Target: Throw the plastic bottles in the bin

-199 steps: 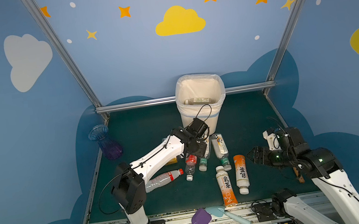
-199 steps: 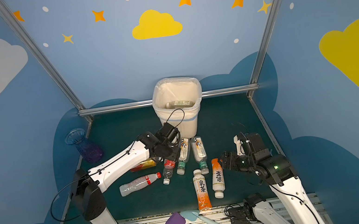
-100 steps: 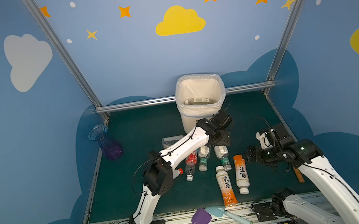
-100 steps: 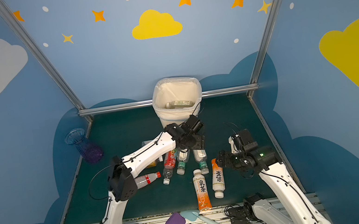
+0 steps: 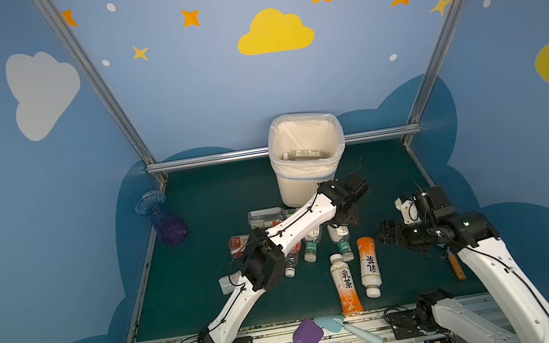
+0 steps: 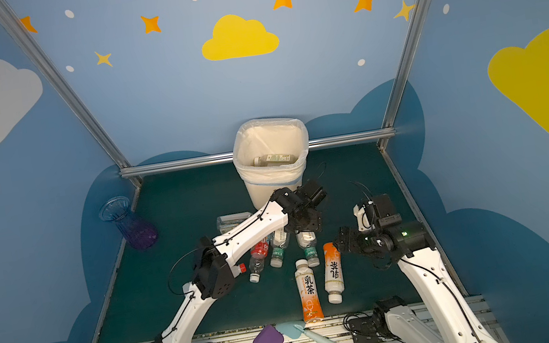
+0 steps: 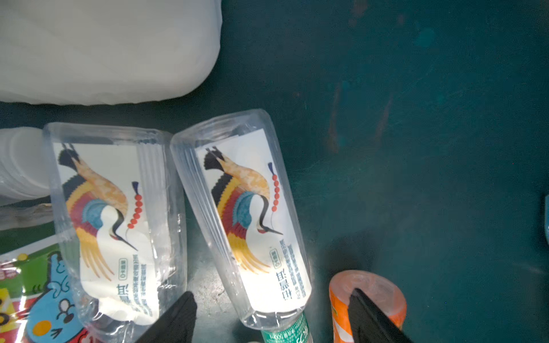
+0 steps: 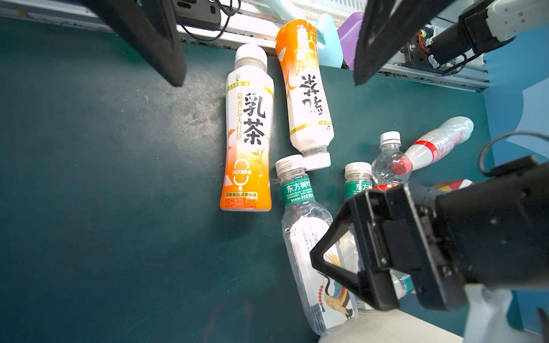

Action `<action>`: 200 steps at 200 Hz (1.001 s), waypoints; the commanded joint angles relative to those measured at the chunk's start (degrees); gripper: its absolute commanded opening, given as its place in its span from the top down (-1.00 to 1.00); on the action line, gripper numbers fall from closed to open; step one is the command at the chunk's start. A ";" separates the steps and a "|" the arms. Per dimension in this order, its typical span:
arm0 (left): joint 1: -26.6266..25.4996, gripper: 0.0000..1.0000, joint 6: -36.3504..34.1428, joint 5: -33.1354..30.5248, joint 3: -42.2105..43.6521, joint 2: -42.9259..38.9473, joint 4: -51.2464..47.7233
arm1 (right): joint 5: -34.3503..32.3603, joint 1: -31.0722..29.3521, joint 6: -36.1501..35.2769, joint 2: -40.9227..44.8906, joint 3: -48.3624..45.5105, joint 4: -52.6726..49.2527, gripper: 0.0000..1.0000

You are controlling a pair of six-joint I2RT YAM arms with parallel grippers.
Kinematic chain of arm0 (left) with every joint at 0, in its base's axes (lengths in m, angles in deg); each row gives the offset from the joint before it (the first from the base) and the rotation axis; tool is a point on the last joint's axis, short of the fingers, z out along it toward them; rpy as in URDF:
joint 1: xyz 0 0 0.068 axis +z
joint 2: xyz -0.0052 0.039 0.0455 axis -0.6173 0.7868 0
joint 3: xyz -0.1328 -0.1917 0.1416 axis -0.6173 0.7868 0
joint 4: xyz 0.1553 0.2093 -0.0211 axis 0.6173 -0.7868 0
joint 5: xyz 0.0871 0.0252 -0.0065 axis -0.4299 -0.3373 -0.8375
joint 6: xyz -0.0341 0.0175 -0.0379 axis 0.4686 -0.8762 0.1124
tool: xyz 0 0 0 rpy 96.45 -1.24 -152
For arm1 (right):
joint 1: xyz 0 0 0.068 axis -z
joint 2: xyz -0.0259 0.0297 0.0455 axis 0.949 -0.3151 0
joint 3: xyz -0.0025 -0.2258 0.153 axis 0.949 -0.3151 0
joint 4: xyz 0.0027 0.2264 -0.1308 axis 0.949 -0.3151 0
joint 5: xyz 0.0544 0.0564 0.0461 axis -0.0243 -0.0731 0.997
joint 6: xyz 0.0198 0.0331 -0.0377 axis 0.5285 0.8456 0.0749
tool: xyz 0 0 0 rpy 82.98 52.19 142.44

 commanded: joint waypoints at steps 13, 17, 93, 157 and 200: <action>0.30 -0.59 0.34 -0.95 -4.58 3.95 -2.27 | 2.97 1.27 -2.63 -0.67 2.12 -0.95 -0.78; 0.30 -0.59 0.38 -0.96 -4.93 4.39 -2.15 | 3.15 1.41 -2.72 -0.78 2.14 -0.93 -0.78; 1.97 -0.38 -1.46 -0.44 -7.39 8.45 -2.82 | 4.17 2.11 -3.68 -1.99 2.67 -0.76 -0.78; 2.40 -0.03 -6.02 2.67 -6.84 9.42 -1.28 | 3.82 2.53 -3.43 -1.99 3.02 -0.78 -0.78; 1.14 0.01 -9.80 3.48 -8.13 6.81 -0.96 | 2.73 2.59 -2.54 -0.57 3.16 -1.02 -0.78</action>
